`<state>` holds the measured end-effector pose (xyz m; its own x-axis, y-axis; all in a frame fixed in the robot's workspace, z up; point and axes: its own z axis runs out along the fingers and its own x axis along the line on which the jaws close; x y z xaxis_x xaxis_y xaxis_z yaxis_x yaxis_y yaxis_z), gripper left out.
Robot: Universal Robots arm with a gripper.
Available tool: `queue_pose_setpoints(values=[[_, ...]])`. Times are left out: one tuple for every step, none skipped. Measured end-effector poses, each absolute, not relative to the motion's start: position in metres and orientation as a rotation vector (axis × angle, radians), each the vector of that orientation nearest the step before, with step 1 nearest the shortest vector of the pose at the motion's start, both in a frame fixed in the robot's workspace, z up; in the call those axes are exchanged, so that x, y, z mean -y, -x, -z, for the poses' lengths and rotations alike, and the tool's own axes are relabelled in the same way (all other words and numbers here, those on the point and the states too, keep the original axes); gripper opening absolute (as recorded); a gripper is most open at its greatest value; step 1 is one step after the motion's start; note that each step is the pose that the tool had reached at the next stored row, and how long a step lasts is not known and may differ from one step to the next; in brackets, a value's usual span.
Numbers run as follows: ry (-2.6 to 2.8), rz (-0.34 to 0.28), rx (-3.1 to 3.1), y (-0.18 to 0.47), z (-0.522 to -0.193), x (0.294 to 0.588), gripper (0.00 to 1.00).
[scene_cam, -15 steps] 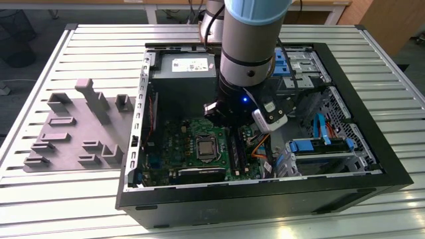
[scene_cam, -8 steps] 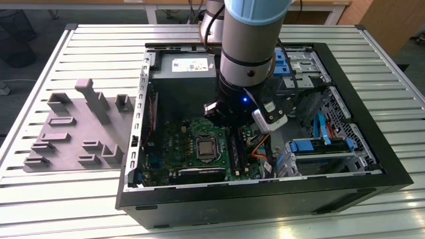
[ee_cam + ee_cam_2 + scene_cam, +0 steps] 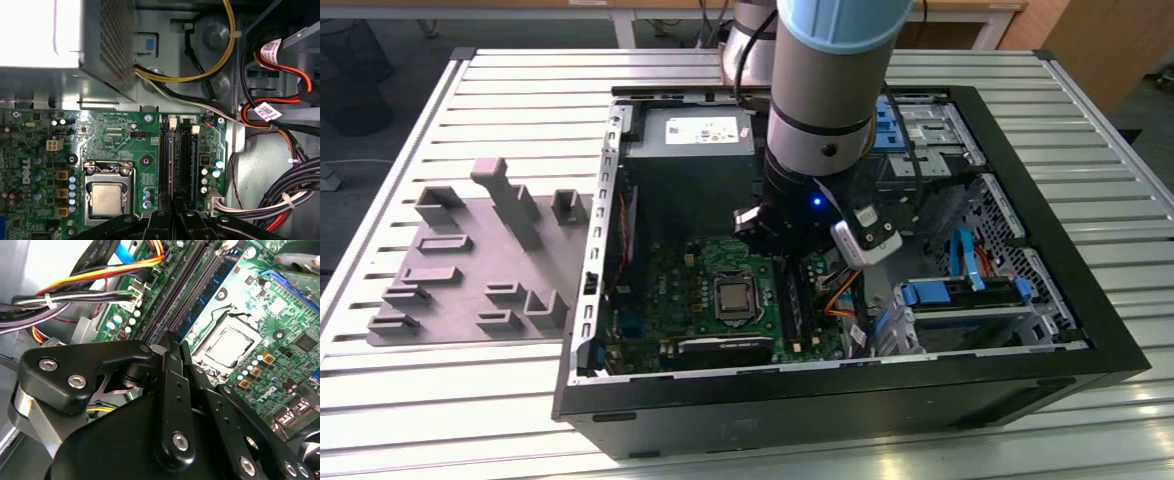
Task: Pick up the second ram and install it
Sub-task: 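Insert the second ram into the second slot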
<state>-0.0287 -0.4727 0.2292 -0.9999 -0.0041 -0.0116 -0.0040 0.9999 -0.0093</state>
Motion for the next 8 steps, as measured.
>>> queue_pose_setpoints(values=[[0.006,0.015,-3.130,0.0281,-0.2291,0.4730,0.14],[0.006,0.015,-3.130,0.0281,-0.2287,0.4732,0.14],[0.006,0.015,-3.130,0.0281,-0.2281,0.4734,0.14],[0.006,0.015,-3.130,0.0281,-0.2271,0.4735,0.14],[0.006,0.015,-3.130,0.0280,-0.2261,0.4735,0.14],[0.006,0.015,-3.130,0.0279,-0.2251,0.4735,0.14],[0.006,0.015,-3.130,0.0279,-0.2243,0.4735,0.14],[0.006,0.015,-3.130,0.0278,-0.2238,0.4735,0.14]])
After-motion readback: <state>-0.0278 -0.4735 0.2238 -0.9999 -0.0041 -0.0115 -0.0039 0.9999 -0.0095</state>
